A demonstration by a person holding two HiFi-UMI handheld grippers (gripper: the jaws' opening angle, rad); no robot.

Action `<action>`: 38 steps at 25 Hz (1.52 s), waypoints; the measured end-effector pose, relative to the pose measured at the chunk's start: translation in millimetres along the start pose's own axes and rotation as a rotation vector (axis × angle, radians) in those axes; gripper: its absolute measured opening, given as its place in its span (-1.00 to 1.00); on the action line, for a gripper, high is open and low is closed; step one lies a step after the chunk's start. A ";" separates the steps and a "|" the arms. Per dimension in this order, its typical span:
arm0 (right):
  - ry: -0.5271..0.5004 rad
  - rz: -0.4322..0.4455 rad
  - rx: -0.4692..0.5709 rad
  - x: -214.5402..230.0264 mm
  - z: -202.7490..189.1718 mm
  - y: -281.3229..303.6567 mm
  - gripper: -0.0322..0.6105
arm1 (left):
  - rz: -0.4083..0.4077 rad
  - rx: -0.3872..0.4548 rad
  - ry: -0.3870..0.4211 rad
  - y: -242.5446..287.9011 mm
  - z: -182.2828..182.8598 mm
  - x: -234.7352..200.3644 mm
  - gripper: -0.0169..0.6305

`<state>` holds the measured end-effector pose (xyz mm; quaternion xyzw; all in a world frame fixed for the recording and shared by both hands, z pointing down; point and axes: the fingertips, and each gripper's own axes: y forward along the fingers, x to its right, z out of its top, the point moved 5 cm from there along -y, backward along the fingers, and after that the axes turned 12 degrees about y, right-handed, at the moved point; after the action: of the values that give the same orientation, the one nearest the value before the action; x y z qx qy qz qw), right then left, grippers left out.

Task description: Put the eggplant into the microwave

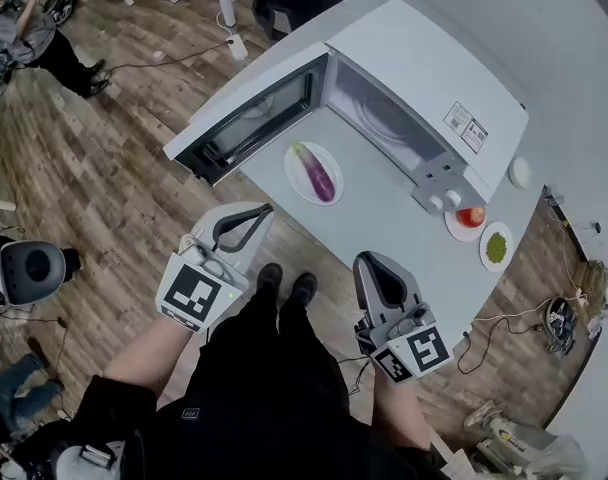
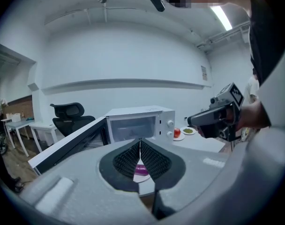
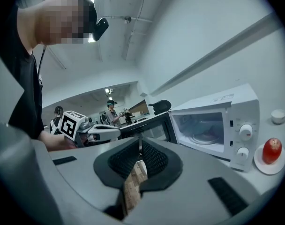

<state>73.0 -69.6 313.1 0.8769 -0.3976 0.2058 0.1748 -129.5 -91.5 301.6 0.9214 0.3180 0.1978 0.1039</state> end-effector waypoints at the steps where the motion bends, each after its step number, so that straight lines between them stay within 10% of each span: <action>1: 0.010 -0.007 0.002 3.8 -2.1 7.4 -0.84 | -0.007 0.001 0.001 5.8 -5.4 -4.7 -0.92; 11: 0.016 -0.053 -0.001 27.3 -34.7 60.0 -0.84 | -0.062 -0.007 0.021 52.6 -69.7 -30.1 -0.92; 27: 0.084 -0.141 0.025 64.7 -104.8 75.6 -0.84 | -0.293 -0.170 0.262 128.9 -175.8 1.7 -0.73; 38: 0.100 -0.177 0.050 78.7 -114.8 72.8 -0.84 | -0.387 -0.301 0.662 158.6 -206.5 27.9 -0.55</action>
<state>38.7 -110.2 461.0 0.9013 -0.3043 0.2429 0.1900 -111.9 -183.5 546.2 0.7058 0.4692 0.5045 0.1649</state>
